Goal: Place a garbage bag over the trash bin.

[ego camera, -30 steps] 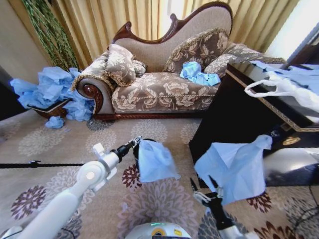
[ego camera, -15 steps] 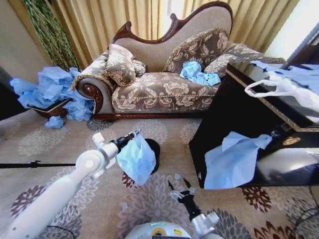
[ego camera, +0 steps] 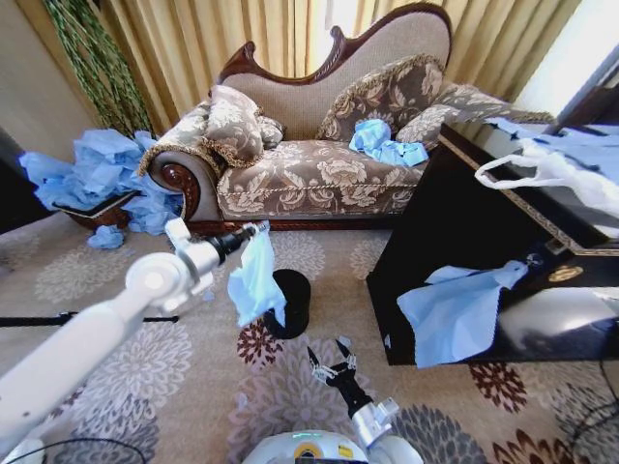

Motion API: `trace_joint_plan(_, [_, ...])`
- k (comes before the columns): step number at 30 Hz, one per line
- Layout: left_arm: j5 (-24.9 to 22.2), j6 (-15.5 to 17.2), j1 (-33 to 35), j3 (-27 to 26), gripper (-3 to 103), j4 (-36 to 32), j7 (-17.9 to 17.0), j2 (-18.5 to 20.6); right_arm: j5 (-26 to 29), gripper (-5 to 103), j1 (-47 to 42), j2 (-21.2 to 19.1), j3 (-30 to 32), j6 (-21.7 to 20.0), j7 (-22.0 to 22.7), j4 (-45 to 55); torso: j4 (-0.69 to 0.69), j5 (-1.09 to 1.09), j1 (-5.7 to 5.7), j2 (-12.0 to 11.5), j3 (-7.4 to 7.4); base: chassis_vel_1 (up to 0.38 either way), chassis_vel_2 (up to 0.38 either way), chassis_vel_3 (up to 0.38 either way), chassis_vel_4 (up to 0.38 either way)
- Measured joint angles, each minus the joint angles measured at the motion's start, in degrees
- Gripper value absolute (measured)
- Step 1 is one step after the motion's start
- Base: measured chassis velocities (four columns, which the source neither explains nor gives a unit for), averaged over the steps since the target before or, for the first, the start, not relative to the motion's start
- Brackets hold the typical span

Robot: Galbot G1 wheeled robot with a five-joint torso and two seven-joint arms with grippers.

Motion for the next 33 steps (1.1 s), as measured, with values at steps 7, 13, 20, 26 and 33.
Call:
trace_joint_plan(7, [1.1, -0.3, -1.8, -0.5, 0, 2.7, 0.6, 1.9, -2.0, 100, 3.6, -4.6, 1.1, 1.6, 0.5, 0.1, 0.00, 0.00, 0.00, 0.0, 0.00, 0.000, 0.000, 0.000, 0.000])
trace_joint_plan(13, [4.0, -0.2, -1.6, -0.4, 0, 2.9, 1.2, 3.8, -4.4, 100, 8.0, -11.5, 4.8, 2.9, 1.1, 0.5, 0.00, -0.02, 0.00, 0.0, 0.00, 0.000, 0.000, 0.000, 0.000])
trace_joint_plan(20, [13.0, -0.2, -6.1, 2.1, 0, 7.6, 5.8, 8.4, -2.9, 100, 10.2, -12.3, 2.5, 3.7, 1.0, -0.7, -0.01, -0.03, 0.00, 0.0, 0.00, 0.000, 0.000, 0.000, 0.000])
trace_joint_plan(26, [23.7, -0.2, -10.0, 3.3, 0, 11.8, 13.4, 18.5, -1.9, 100, 13.2, -11.1, -1.1, 4.2, 0.8, -3.5, 0.00, -0.04, 0.00, 0.0, 0.00, 0.000, 0.000, 0.000, 0.000])
trace_joint_plan(33, [33.4, -1.7, -4.2, 0.1, 0, 9.9, 17.5, 26.7, -0.8, 100, 15.4, -10.0, -3.3, 4.6, 0.2, -5.2, 0.01, -0.04, -0.01, 0.0, -0.01, 0.000, 0.000, 0.000, 0.000])
